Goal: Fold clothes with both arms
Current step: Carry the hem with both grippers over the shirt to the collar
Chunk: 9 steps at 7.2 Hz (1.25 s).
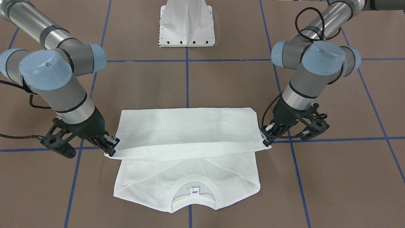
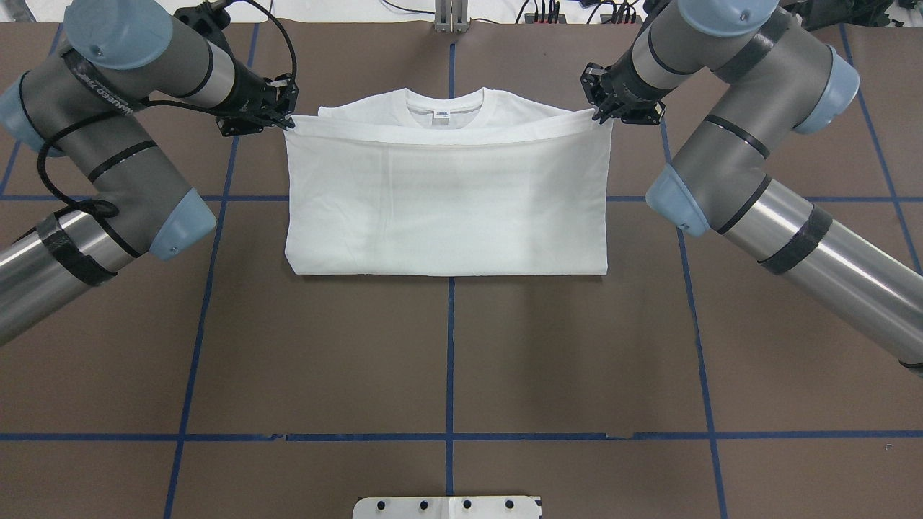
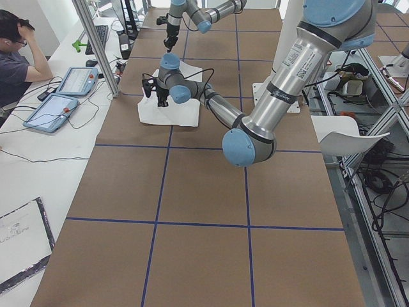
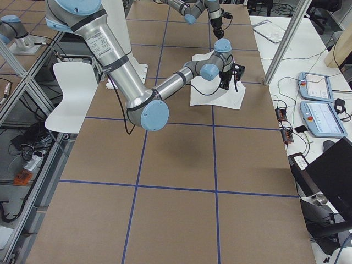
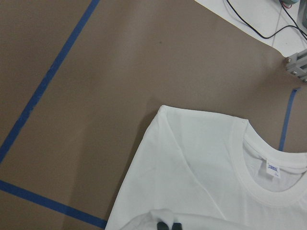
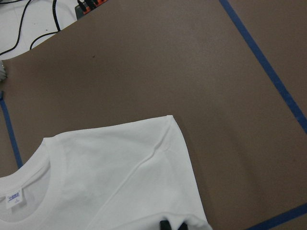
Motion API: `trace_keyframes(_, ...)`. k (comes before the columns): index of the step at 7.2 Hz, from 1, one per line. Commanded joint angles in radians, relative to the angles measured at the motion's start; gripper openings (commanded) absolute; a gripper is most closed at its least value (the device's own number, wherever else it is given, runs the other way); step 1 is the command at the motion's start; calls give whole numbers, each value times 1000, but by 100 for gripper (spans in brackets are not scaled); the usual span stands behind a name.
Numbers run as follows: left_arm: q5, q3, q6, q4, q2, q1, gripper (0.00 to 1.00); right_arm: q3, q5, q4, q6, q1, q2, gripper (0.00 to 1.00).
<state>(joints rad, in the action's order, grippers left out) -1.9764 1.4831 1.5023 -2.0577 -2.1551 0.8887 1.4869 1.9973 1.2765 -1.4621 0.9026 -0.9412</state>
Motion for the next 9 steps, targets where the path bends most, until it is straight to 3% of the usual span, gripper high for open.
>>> trace_keyframes(1, 1, -85, 3, -65, -28, -1, 0, -19, 0, 0, 2, -1, 2, 0)
trace_keyframes(4, 1, -95, 24, -85, -31, -1, 0, -19, -2, 1, 5, -2, 16, 0)
trace_keyframes(7, 2, -147, 32, -87, -67, -1, 0, -146, -2, -3, 15, -5, 81, 0)
trace_keyframes(9, 5, -205, 33, -87, -106, 2, 0, -206, -5, -98, 34, -4, 82, 0)
